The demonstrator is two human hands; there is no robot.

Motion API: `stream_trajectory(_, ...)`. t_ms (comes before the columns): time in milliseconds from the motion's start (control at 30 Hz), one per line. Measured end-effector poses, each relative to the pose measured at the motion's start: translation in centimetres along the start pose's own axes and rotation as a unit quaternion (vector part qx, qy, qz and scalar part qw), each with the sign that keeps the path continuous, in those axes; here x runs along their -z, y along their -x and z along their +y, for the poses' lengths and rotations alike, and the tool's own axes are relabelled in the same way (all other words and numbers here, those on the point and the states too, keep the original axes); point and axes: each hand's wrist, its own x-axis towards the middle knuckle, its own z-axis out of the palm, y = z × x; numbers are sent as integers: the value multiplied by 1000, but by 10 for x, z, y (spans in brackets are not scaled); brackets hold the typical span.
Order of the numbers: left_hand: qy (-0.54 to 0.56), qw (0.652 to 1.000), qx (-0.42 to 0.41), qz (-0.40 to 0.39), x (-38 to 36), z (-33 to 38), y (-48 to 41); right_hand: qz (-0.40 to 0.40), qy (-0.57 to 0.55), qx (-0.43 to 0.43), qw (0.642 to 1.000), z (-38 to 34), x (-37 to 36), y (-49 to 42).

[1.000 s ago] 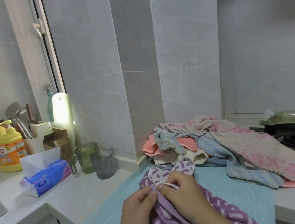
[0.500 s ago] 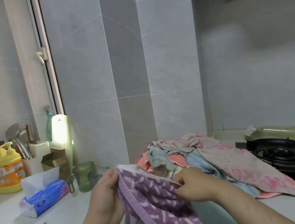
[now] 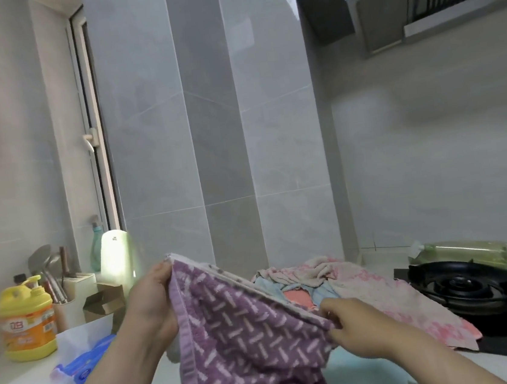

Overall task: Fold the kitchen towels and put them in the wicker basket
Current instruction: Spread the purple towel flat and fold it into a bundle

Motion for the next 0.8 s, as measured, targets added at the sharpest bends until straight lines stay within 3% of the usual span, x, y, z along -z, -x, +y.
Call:
stream_trajectory(200,-112,992,-37,53,9,12,-6,77,90,70,990,-1,61,16)
stream_trajectory(400,-232,966,-90,71,4,23,-16,104,117,73,985,-7,106,25)
stream_trajectory(633,-263,946,-173,82,0,38,-14,240,9,35,970,-25,140,33)
stream_trajectory(800,-282,936,-205,44,2,48,2,252,-67,-28,965,-38,157,48)
